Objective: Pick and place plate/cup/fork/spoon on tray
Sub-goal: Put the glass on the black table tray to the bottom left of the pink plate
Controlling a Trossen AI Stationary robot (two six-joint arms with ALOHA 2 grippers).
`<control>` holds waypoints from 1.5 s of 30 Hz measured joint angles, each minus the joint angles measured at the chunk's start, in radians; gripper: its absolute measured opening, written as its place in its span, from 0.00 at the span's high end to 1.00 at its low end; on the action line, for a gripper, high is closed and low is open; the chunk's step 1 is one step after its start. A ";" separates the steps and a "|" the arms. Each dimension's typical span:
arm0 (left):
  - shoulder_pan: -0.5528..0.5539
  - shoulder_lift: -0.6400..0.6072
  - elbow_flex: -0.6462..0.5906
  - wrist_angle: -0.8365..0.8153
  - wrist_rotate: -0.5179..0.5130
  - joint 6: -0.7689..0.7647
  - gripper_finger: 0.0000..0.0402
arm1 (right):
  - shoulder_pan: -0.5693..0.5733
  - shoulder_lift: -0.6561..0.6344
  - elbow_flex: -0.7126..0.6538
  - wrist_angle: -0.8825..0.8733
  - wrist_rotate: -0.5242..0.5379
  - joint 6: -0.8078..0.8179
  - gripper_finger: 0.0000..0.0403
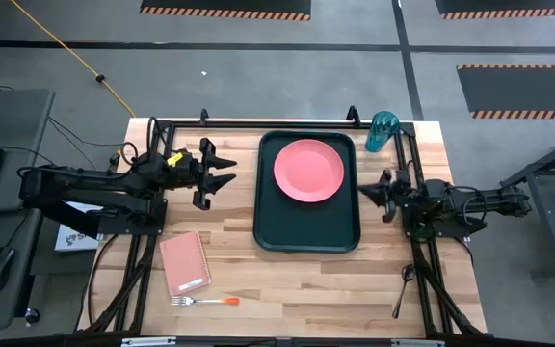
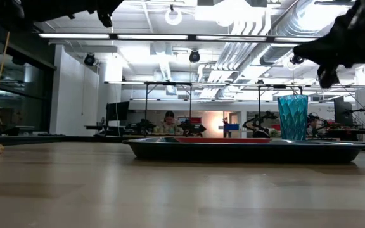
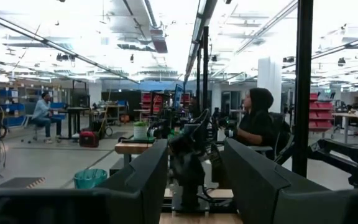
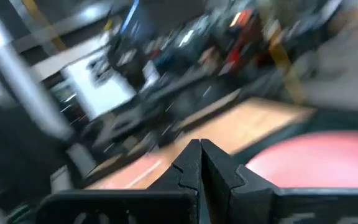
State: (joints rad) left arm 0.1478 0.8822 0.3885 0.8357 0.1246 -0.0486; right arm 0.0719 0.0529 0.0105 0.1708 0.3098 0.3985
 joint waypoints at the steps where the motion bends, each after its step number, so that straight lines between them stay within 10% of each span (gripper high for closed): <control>1: 0.000 0.000 0.000 0.000 0.000 0.000 0.63 | 0.000 0.000 0.000 0.036 0.042 -0.034 1.00; 15: 0.000 0.000 0.000 0.001 -0.001 0.000 0.63 | -0.017 0.168 0.068 0.465 0.171 -0.241 1.00; 24: 0.001 0.000 0.000 0.000 -0.001 0.007 0.63 | -0.183 0.504 0.600 -0.353 0.375 -0.183 0.80; 31: 0.000 0.000 0.000 0.000 -0.001 0.007 0.63 | -0.458 0.825 0.909 -0.933 0.322 -0.026 0.53; 45: 0.000 0.000 0.000 0.000 -0.001 0.000 0.63 | -0.830 1.148 0.983 -0.966 0.109 -0.118 0.42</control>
State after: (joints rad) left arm 0.1478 0.8825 0.3889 0.8356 0.1238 -0.0488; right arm -0.7582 1.2009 0.9939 -0.7955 0.4192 0.2802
